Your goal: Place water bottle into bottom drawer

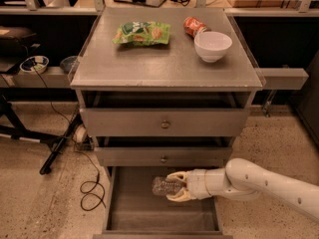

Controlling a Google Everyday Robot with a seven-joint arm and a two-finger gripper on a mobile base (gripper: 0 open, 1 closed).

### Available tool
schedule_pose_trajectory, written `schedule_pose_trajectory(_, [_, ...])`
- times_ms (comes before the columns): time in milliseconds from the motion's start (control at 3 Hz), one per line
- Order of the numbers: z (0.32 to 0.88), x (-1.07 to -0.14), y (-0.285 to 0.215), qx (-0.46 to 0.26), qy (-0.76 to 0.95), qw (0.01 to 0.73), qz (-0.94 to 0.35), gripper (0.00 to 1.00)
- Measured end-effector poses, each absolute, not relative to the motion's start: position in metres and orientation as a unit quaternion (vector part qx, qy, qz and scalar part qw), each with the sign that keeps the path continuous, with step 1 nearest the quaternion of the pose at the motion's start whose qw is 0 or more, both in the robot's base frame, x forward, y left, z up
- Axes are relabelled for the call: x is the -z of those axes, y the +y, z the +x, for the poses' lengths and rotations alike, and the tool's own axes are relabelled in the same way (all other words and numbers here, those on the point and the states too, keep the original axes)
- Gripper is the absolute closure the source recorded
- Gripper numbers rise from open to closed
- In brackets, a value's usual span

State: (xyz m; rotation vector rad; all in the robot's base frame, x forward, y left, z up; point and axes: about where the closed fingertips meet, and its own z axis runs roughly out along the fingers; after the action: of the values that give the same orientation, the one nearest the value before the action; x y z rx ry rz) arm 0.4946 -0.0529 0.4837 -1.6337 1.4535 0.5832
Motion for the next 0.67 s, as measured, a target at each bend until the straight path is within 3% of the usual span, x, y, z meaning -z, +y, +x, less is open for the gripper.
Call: schedule_pose_trajectory(667, [0.5035, -0.4595, -0.0529, -0.24, 0.591, 0.414, -0.649, 1.0])
